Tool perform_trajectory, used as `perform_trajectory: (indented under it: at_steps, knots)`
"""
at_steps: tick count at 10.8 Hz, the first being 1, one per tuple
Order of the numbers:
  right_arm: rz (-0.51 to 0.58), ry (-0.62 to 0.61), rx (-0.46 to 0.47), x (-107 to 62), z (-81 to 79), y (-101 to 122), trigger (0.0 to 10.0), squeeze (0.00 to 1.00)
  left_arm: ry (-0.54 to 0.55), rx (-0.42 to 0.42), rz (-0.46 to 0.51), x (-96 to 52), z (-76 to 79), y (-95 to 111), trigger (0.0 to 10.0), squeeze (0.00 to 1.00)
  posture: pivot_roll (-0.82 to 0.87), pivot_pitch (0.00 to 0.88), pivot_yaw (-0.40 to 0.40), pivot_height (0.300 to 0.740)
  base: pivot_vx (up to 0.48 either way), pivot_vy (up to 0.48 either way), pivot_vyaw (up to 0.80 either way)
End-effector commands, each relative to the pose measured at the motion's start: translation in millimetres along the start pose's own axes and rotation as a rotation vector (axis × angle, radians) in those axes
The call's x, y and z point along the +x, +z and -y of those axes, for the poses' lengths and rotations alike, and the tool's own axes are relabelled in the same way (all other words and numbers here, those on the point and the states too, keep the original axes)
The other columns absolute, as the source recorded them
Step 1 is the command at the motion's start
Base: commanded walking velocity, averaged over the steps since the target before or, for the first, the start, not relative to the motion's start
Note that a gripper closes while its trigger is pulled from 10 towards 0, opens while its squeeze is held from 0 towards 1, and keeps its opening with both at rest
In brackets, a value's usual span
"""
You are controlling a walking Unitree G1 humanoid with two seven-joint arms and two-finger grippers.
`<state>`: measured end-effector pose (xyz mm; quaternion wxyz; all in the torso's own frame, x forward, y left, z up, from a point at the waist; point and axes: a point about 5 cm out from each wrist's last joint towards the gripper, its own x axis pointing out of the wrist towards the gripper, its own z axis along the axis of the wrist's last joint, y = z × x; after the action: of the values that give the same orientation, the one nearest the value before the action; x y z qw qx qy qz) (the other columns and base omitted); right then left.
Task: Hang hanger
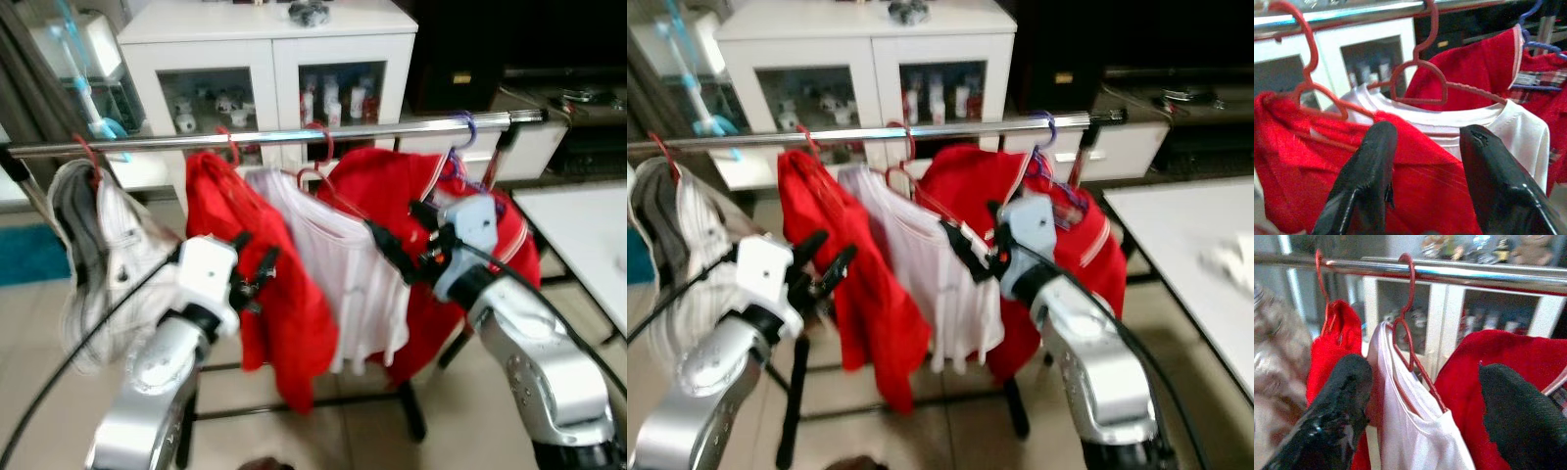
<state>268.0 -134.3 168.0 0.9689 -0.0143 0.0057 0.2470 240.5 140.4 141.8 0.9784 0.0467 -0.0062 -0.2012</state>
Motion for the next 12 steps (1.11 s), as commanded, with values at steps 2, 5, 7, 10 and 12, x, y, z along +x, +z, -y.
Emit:
perform_trajectory:
  at_steps: [2,5,7,10,12]
  knots:
    - [-0.012,-0.062,0.004,4.9,-6.8,-6,10.0,1.0,0.034,0.019,0.001,-0.5,-6.9,2,10.0,0.0,0.0,0.0,0.03,0.74,0.0,0.375,0.0]
    - [-0.033,-0.104,0.007,4.8,-9.8,-17,10.0,1.0,0.053,0.015,-0.009,-2.3,-8.4,-1,10.0,0.0,0.0,0.0,0.029,0.74,0.0,0.372,0.0]
    - [-0.034,-0.094,0.043,4.6,-12.4,-21,10.0,1.0,0.06,0.014,-0.015,-4.4,-8.9,-2,10.0,0.0,0.01,0.0,0.022,0.74,0.0,0.375,0.24]
    - [-0.033,-0.014,0.046,5.3,-22.0,-23,10.0,1.0,0.067,0.018,-0.027,-6.9,-9.2,-4,10.0,0.0,0.02,0.0,0.025,0.74,0.0,0.204,0.8]
    - [-0.025,-0.007,0.047,6.7,-23.5,-22,10.0,1.0,0.084,0.026,-0.037,-6.6,-11.5,-4,10.0,0.0,0.02,0.0,0.028,0.74,0.0,0.0,0.8]
